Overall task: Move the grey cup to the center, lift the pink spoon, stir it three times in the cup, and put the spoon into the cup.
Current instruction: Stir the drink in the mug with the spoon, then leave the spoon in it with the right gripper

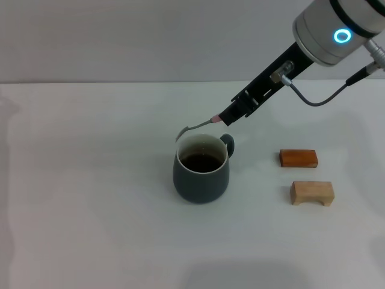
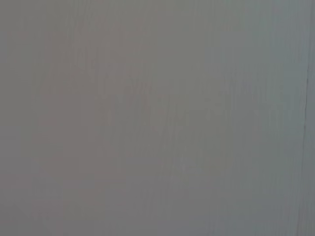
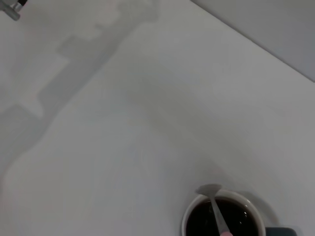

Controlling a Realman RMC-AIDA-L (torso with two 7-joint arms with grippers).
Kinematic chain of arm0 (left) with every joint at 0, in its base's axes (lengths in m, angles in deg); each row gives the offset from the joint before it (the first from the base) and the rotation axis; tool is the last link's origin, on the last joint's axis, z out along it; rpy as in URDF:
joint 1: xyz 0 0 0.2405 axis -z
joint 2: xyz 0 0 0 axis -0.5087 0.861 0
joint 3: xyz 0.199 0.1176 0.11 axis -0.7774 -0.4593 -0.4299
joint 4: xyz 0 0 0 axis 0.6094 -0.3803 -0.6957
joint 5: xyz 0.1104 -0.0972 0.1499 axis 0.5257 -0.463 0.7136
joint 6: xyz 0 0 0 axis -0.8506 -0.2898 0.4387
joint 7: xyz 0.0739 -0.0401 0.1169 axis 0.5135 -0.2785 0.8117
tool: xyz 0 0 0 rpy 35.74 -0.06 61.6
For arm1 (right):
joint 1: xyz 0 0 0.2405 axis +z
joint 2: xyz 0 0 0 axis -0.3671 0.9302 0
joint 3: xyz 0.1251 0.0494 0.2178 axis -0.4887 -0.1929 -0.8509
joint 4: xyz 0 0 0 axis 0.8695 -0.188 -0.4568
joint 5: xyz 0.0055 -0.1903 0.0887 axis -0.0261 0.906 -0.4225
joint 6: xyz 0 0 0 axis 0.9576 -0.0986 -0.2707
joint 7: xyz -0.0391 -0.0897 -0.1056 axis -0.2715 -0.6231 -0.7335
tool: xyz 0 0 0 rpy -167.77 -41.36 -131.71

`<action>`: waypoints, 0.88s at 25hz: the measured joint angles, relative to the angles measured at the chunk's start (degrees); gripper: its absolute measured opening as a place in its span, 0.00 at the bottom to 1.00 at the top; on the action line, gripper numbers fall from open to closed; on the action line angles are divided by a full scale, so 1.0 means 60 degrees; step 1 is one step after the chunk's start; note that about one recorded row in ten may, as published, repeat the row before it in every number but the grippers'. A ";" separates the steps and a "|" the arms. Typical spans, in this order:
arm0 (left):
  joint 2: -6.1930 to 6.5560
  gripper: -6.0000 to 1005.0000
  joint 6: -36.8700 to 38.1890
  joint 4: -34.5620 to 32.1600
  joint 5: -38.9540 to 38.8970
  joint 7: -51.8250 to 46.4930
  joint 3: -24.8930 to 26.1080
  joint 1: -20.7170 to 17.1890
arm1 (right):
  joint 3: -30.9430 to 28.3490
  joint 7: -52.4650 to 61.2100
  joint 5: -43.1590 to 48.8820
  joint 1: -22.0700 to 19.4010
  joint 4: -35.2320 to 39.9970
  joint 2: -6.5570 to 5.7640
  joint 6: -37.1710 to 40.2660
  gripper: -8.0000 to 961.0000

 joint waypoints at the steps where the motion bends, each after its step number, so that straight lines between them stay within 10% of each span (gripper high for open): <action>1: 0.0000 0.00 0.0000 0.0003 0.0000 0.0000 0.0000 0.0000 | 0.0001 0.0018 0.0002 0.0009 -0.0042 0.0004 -0.0025 0.17; 22: -0.0014 0.00 0.0001 -0.0005 -0.0001 0.0000 0.0000 -0.0009 | 0.0071 -0.0083 0.0128 -0.0096 -0.0218 -0.0268 -0.0567 0.17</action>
